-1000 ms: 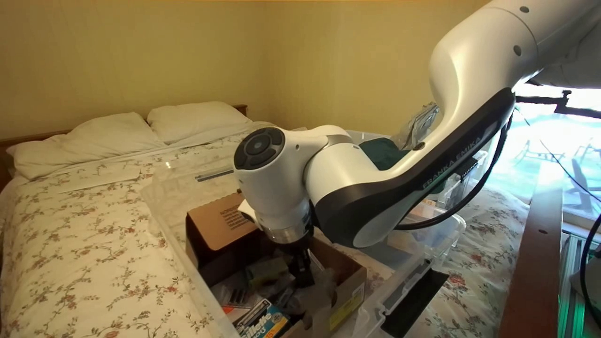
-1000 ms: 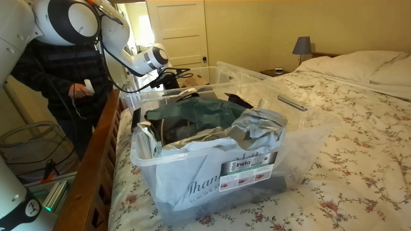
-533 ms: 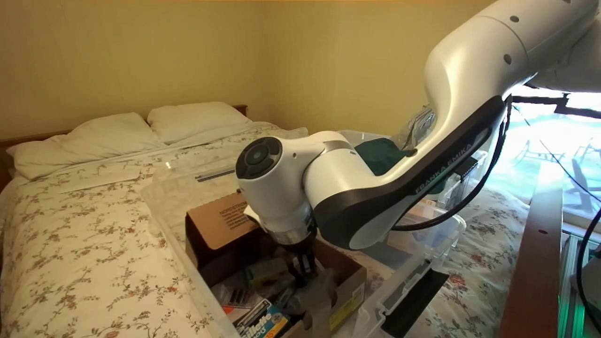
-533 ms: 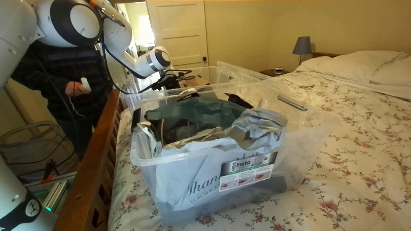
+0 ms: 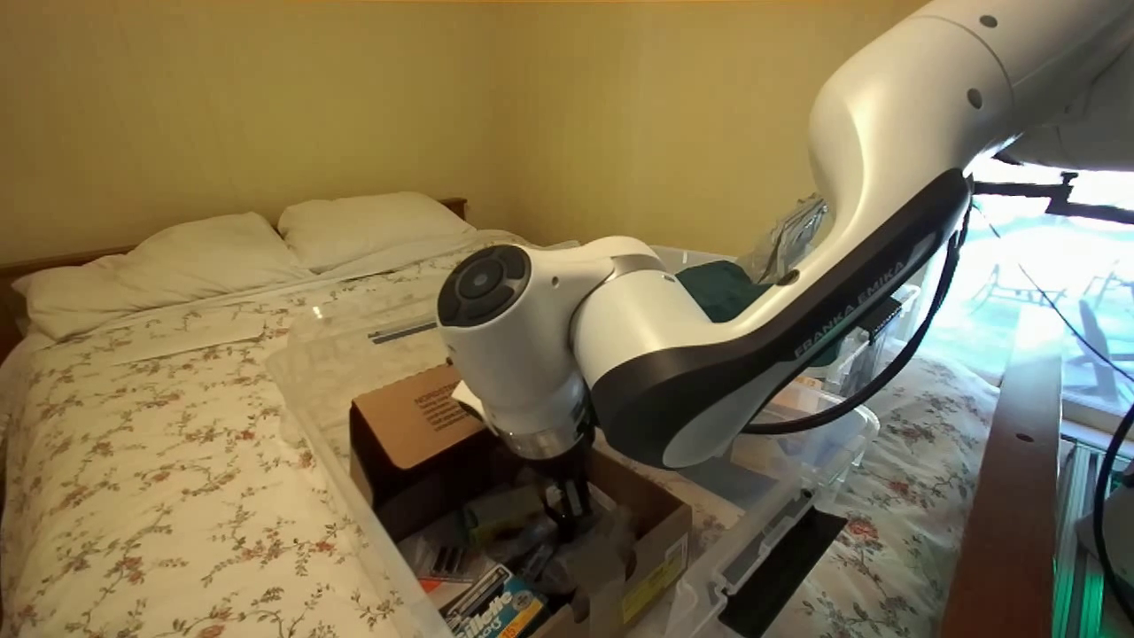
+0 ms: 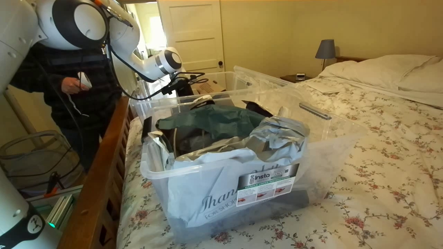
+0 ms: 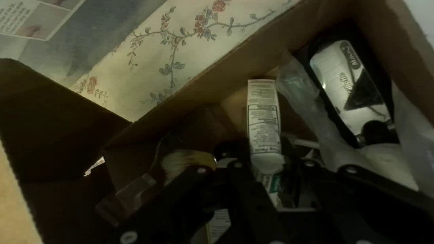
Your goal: Move two white boxes to the storage bin on the right
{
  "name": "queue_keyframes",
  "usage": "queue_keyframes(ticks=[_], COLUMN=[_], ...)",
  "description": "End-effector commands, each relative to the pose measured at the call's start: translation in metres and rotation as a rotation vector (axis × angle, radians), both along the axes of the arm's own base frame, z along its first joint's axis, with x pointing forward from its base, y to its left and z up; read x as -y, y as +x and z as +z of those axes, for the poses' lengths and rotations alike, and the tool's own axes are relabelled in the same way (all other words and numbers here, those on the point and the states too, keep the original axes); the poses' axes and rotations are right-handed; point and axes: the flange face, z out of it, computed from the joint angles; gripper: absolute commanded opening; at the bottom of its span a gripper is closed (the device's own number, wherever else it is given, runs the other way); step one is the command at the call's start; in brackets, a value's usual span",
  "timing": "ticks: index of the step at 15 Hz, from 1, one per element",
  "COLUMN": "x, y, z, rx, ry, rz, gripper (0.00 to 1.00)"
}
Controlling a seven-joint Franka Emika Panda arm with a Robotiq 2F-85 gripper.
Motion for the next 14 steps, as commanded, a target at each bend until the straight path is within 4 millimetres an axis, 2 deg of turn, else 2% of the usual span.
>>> queue_keyframes(ticks=[1,5,9,11,14], x=[-0.006,-0.016,-0.027,-0.02,0.012], y=[-0.005,-0.024,-0.059,-0.076,-0.092], z=[0.029,0.091,0.18,0.225,0.285], rx=[0.02,0.068,0.221,0.32,0.472], ry=[0.018,0.117,0.222,0.258,0.247], rz=[-0.006,-0.021,-0.048,-0.096,-0.164], gripper=[0.02,0.05,0.05,0.05,0.05])
